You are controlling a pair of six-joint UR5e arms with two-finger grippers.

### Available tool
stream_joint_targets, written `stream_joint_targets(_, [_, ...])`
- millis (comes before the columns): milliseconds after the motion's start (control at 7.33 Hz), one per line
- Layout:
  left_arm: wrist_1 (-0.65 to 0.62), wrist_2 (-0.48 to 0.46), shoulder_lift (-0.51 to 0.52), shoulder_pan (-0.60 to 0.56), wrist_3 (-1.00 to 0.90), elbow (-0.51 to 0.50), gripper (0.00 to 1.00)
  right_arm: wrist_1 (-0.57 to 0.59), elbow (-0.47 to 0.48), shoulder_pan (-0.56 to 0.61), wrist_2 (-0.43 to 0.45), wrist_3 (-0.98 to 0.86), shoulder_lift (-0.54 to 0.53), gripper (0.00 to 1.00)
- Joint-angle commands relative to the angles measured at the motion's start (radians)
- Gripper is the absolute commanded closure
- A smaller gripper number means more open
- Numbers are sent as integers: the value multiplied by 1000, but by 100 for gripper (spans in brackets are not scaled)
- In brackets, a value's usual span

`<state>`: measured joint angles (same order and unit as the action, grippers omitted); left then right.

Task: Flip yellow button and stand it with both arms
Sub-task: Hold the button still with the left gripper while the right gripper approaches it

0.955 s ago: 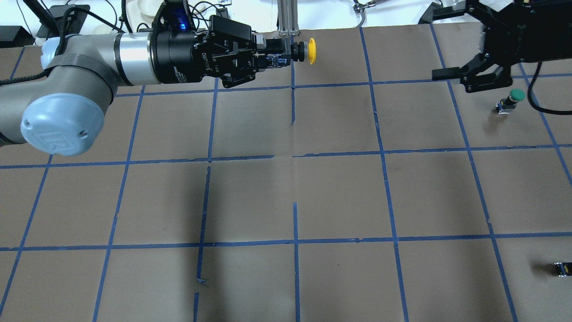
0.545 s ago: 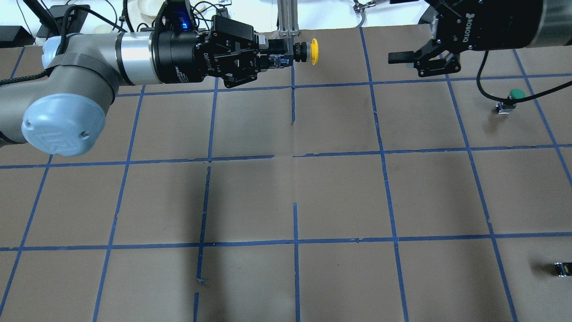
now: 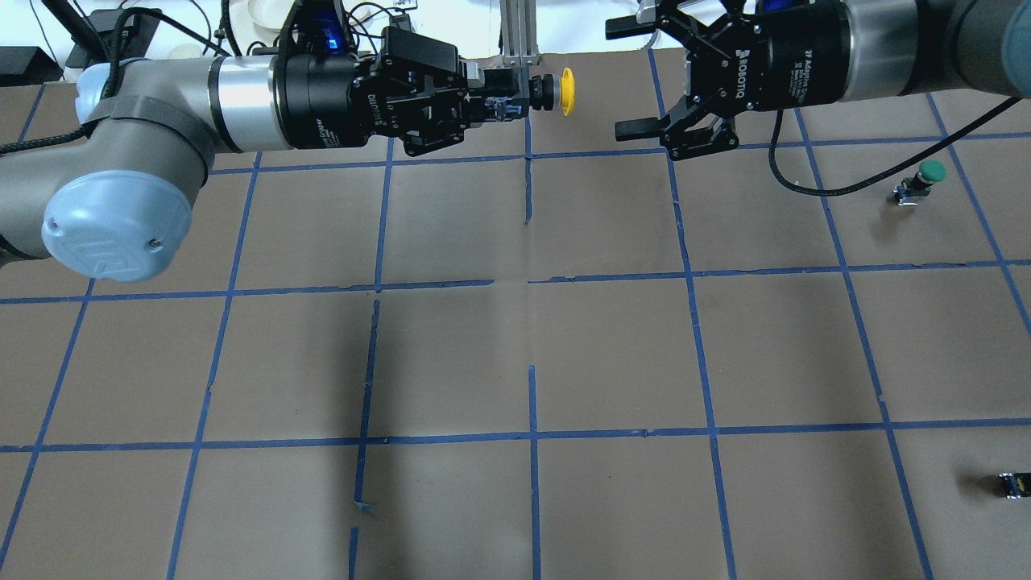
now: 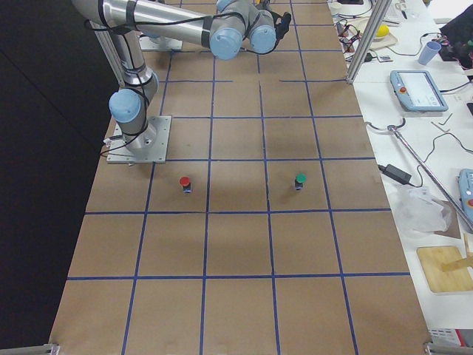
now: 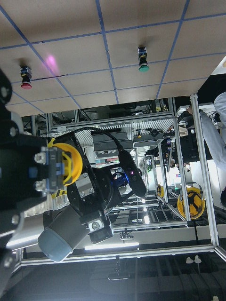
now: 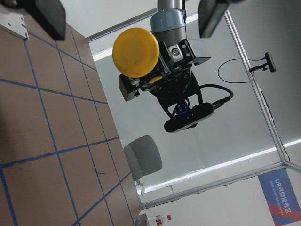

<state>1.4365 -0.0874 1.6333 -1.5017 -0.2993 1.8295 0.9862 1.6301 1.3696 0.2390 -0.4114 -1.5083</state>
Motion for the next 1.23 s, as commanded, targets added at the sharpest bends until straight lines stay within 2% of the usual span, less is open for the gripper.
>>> stream_joint_targets(0, [-7,0,2,0,0,1,85,0,7,38,-3,5,20,1])
stream_joint_targets(273, [-8,2,2,0,0,1,85,50,5,91,-73,16,23,3])
stream_joint_targets(818, [-10,2,-4,0,-1,1,85,126,14,91,-58,8,25,13])
stream_joint_targets(955, [-10,2,-4,0,-1,1,85,127,14,88,-58,5,23,21])
stream_joint_targets(1091, [-10,2,-3,0,-1,2,85,127,13,86,-56,5,23,42])
